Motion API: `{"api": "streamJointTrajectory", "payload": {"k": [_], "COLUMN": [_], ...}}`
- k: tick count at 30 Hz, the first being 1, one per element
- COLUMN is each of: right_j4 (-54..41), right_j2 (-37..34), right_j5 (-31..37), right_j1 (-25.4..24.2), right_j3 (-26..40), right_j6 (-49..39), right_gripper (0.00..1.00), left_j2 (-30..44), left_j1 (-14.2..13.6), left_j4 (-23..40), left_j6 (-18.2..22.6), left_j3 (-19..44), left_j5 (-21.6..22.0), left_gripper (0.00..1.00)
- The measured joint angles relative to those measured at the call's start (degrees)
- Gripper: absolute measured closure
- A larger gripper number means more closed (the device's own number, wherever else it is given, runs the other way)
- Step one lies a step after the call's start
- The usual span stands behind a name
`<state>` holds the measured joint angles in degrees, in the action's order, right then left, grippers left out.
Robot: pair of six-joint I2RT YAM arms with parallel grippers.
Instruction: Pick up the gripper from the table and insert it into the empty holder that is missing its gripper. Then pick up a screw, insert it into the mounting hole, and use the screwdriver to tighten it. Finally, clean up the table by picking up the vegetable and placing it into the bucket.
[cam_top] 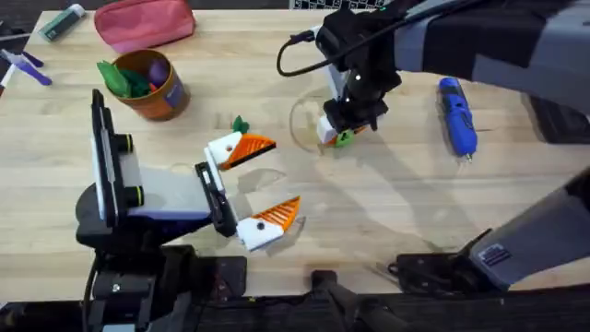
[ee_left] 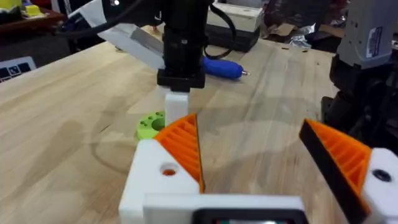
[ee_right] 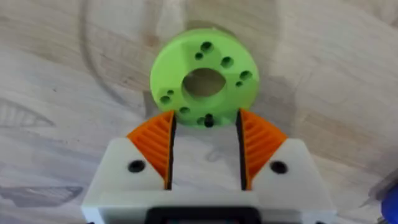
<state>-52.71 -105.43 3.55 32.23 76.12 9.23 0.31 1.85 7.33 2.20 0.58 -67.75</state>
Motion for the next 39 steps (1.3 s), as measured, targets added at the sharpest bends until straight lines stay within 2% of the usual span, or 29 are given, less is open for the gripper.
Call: {"api": "streamJointTrajectory", "payload": {"k": [3, 10, 16, 31, 39], "right_j4": [0.28, 0.61, 0.82, 0.18, -7.97], "right_j2": [0.0, 0.0, 0.0, 0.04, 1.65], "right_j5": [0.0, 0.5, 1.08, 0.86, 0.02], "right_j1": [0.0, -0.11, -0.14, -0.13, -0.13], "right_j3": [0.0, 0.0, 0.0, 0.18, 4.83], "right_j6": [0.0, 0.0, 0.17, 0.17, 0.17], "right_gripper": [0.531, 0.806, 0.99, 0.995, 0.995], "left_j2": [0.0, -0.02, -0.02, -0.01, -0.02], "left_j1": [0.0, 0.0, 0.0, 0.0, 0.0], "left_j4": [0.0, 0.0, 0.0, 0.0, 0.0], "left_j6": [0.0, 0.0, 0.0, 0.0, 0.0], "left_j3": [0.0, 0.0, 0.0, 0.0, 0.0], "left_j5": [0.0, 0.0, 0.0, 0.0, 0.0], "left_gripper": [0.015, 0.015, 0.015, 0.015, 0.015]}}
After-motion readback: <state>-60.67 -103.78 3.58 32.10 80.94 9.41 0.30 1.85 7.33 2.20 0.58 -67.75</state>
